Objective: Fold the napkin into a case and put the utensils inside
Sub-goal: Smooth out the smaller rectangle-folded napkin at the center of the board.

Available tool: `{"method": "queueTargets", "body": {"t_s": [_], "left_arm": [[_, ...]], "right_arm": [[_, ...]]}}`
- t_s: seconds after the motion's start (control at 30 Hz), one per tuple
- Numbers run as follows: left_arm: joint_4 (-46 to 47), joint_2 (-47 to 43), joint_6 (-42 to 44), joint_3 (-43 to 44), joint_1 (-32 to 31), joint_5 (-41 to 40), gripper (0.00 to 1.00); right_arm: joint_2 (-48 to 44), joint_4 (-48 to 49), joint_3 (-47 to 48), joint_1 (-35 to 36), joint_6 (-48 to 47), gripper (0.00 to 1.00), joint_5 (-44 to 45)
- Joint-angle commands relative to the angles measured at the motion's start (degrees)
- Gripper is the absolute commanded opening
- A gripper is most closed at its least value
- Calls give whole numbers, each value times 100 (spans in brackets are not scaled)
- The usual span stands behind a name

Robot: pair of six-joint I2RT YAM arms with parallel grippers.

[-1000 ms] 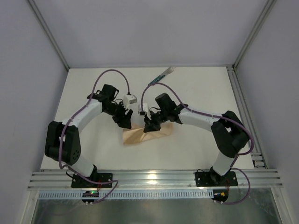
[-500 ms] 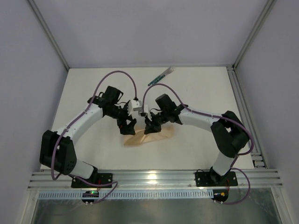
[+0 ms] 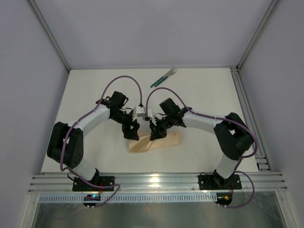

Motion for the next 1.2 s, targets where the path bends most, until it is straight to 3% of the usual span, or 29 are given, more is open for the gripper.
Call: {"method": "queueTargets", "body": {"t_s": [0.0, 0.1, 0.23, 0.37, 0.5, 0.6, 0.73, 0.93, 1.03, 1.13, 1.17], "left_arm": [[283, -338, -197, -301, 345, 715, 87], [609, -795, -445, -363, 846, 963, 90], [671, -1139, -384, -478, 857, 1191, 95], [407, -973, -138, -504, 673, 1184, 99], [714, -788, -208, -750, 321, 972, 99], [961, -709, -330, -768, 320, 919, 99], [1049, -770, -471, -733, 531, 1445, 99], [1154, -744, -445, -794, 330, 867, 99], [1268, -568, -672, -768, 259, 630, 95], [1331, -445, -779, -680, 242, 559, 81], [1252, -410, -770, -636, 241, 585, 69]], "right_arm": [[-293, 510, 90, 31, -4, 4, -217], [-320, 475, 3, -22, 4, 4, -173], [-329, 607, -15, -30, 127, 4, -164], [-355, 660, -7, -31, 189, 4, -173], [-434, 686, -42, -39, 198, 4, -191], [-557, 765, -94, -31, 250, 4, -199], [-741, 765, -156, -30, 259, 4, -112], [-944, 870, -270, -39, 303, 4, -155], [-970, 879, -261, -30, 312, 4, -147], [-953, 897, -244, -30, 321, 4, -252], [-918, 880, -235, -30, 338, 4, -296]]}}
